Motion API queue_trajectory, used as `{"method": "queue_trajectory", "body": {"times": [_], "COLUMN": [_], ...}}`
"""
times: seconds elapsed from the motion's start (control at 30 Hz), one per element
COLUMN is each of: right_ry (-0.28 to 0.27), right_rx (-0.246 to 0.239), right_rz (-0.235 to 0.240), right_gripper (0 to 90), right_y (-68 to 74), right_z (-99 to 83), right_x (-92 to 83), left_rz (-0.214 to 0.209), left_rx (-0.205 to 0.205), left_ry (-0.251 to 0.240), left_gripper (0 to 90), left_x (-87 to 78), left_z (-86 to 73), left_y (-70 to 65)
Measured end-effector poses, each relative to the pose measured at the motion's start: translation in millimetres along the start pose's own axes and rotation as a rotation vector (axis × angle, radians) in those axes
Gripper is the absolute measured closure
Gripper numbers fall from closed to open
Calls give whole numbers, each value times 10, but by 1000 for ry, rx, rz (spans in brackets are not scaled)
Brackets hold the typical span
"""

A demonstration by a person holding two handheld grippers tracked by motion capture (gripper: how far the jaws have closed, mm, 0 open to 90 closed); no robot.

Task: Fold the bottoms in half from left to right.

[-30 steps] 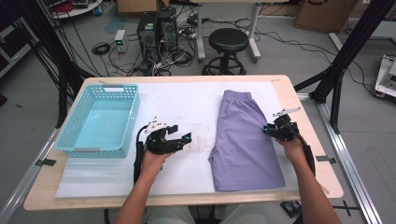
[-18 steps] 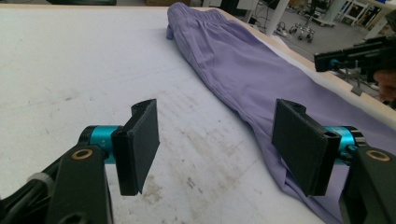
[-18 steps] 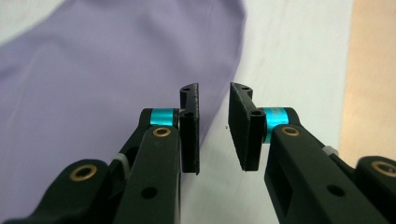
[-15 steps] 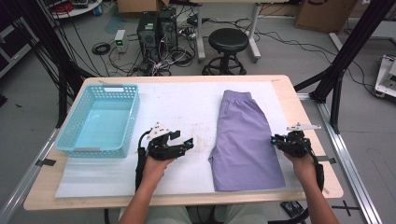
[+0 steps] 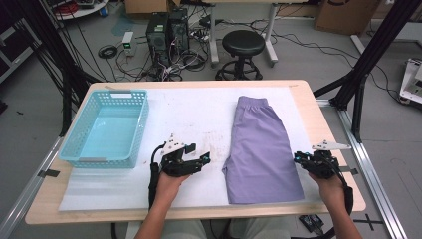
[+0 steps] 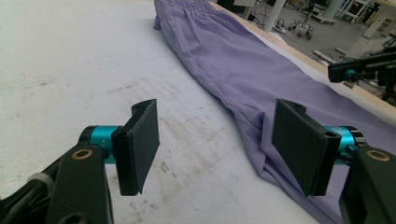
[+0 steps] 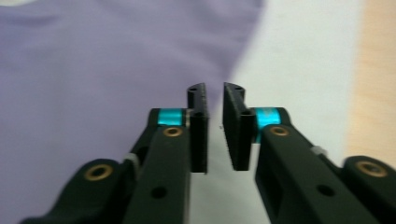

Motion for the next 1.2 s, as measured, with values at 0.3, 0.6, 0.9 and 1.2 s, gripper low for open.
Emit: {"method": "queue_trajectory", "body": {"times": [0.3, 0.6, 0.9, 1.2], "right_ry": [86, 17, -1, 28], "right_rx": [-103, -82, -100, -94], "right_rz": [-79, -7, 9, 21], "right_gripper": [873, 749, 733, 694], "right_y": [123, 150, 198, 211], "right_z": [-67, -202, -239, -258], "right_x": [15, -191, -243, -198], "left_rz": [14, -71, -40, -15], "left_rx": [-27, 8, 52, 42], "left_ry": [39, 175, 319, 302], "left_gripper": [237, 510, 764, 750], "left_x": [168, 624, 932, 868], "left_z": [93, 173, 143, 145], "left_y": [-118, -312, -397, -381]}}
Point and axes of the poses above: each handheld gripper's, and its own axes: x roughly forward along the jaws, z roughly out of its top, y roughly to its left, the point moved 1 cm from there along x, roughly forward along the jaws, and after that the axes turned 12 degrees about y, right-handed, at the moved point
